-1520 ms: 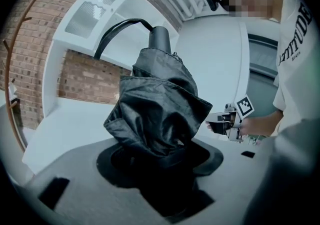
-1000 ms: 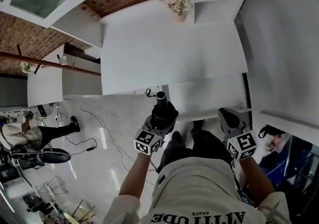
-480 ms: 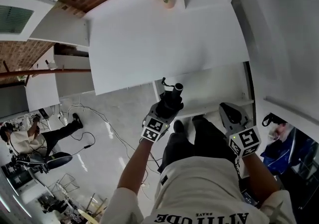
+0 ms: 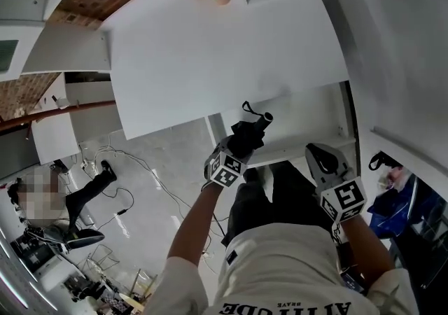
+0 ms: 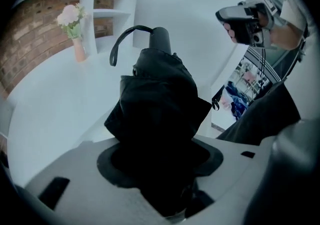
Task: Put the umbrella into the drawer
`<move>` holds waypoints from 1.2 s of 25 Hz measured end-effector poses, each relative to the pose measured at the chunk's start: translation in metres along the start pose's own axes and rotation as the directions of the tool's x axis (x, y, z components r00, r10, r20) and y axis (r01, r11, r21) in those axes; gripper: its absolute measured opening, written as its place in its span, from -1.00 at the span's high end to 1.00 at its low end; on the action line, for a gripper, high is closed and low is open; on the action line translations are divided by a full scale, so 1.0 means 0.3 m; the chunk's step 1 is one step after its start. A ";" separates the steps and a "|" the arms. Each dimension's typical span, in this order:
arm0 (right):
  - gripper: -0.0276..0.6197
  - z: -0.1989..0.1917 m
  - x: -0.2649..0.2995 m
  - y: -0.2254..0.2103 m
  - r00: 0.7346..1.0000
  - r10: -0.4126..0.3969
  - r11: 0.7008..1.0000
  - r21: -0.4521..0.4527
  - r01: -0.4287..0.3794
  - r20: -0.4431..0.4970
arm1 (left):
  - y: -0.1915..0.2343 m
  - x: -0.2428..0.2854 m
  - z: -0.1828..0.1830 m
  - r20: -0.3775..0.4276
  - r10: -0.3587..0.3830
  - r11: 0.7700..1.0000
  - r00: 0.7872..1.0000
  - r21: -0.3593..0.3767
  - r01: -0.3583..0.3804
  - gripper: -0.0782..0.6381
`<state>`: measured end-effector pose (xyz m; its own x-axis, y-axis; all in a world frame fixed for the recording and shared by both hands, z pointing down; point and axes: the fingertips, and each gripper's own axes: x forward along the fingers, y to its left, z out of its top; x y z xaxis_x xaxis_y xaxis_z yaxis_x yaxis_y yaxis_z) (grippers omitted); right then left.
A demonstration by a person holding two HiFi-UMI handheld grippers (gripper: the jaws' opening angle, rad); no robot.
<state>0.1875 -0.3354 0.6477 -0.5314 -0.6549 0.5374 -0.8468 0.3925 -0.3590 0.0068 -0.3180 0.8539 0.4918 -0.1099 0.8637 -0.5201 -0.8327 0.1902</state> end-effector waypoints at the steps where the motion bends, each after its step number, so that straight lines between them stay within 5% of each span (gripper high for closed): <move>1: 0.81 -0.005 0.005 -0.010 1.000 0.000 1.000 0.002 0.000 -0.002 | 0.003 0.027 -0.011 -0.022 -0.001 1.000 1.000 0.006 0.001 0.06; 13: 0.81 -0.045 0.046 -0.079 1.000 -0.001 1.000 0.026 0.001 -0.031 | 0.054 0.241 -0.137 -0.236 -0.031 1.000 0.971 -0.012 0.029 0.06; 30: 0.81 -0.110 0.097 -0.109 0.998 0.005 0.999 0.048 -0.003 -0.060 | 0.149 0.384 -0.253 -0.306 -0.062 0.957 0.950 -0.287 -0.030 0.06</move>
<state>0.1989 -0.3460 0.7002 -0.5364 -0.6128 0.5803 -0.8433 0.3630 -0.3963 -0.0128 -0.3267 0.9972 0.2856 0.1132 0.9516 -0.7135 -0.6377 0.2901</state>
